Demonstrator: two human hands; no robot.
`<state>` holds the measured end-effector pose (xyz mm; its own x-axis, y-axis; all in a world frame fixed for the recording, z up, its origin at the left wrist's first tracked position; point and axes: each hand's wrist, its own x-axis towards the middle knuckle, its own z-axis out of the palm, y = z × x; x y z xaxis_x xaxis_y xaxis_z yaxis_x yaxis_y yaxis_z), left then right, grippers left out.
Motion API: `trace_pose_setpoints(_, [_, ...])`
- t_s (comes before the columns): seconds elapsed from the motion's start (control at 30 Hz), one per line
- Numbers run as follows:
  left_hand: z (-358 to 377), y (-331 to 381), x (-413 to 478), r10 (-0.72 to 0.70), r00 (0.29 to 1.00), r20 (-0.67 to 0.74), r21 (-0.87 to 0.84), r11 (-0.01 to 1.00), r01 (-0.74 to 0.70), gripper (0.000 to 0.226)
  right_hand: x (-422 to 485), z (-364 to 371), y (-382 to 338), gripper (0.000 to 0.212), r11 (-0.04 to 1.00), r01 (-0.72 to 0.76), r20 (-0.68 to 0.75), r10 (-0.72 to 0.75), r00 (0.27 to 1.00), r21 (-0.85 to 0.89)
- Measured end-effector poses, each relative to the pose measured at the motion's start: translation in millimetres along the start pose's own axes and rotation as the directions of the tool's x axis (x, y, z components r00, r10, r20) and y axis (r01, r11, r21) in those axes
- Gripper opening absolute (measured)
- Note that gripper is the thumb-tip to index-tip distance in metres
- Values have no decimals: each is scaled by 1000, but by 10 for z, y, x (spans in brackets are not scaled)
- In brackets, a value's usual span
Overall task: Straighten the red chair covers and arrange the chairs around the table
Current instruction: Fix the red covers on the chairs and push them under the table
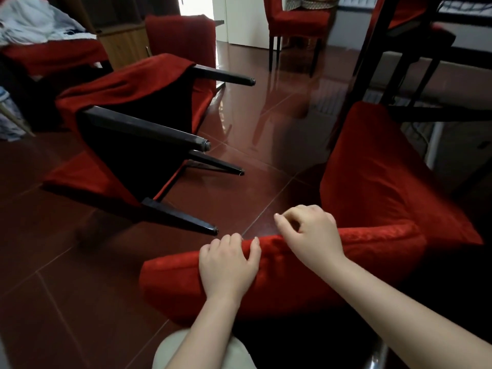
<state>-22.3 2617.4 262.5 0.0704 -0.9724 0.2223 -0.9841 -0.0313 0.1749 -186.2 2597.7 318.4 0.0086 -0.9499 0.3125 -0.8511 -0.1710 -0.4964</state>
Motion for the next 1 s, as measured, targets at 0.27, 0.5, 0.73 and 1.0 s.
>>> trace_pose_setpoints(0.27, [22, -104, 233, -67, 980, 186, 41, 997, 60, 66, 37, 505, 208, 62, 910, 120, 258, -15, 966, -397])
trace_pose_setpoints(0.5, [-25, -88, 164, -10, 997, 78, 100, 995, 2, 74, 36, 560, 175, 67, 897, 134, 267, -19, 964, -421])
trace_pose_setpoints(0.73, [-39, -290, 117, -1, 998, 68, 91, 996, -5, 68, -55, 657, -1, 64, 910, 96, 263, 15, 965, -404])
trace_pose_setpoints(1.0, [-81, -490, 92, -19, 995, 94, 141, 990, 6, 66, -189, 696, -177, 66, 914, 93, 212, -8, 977, -395])
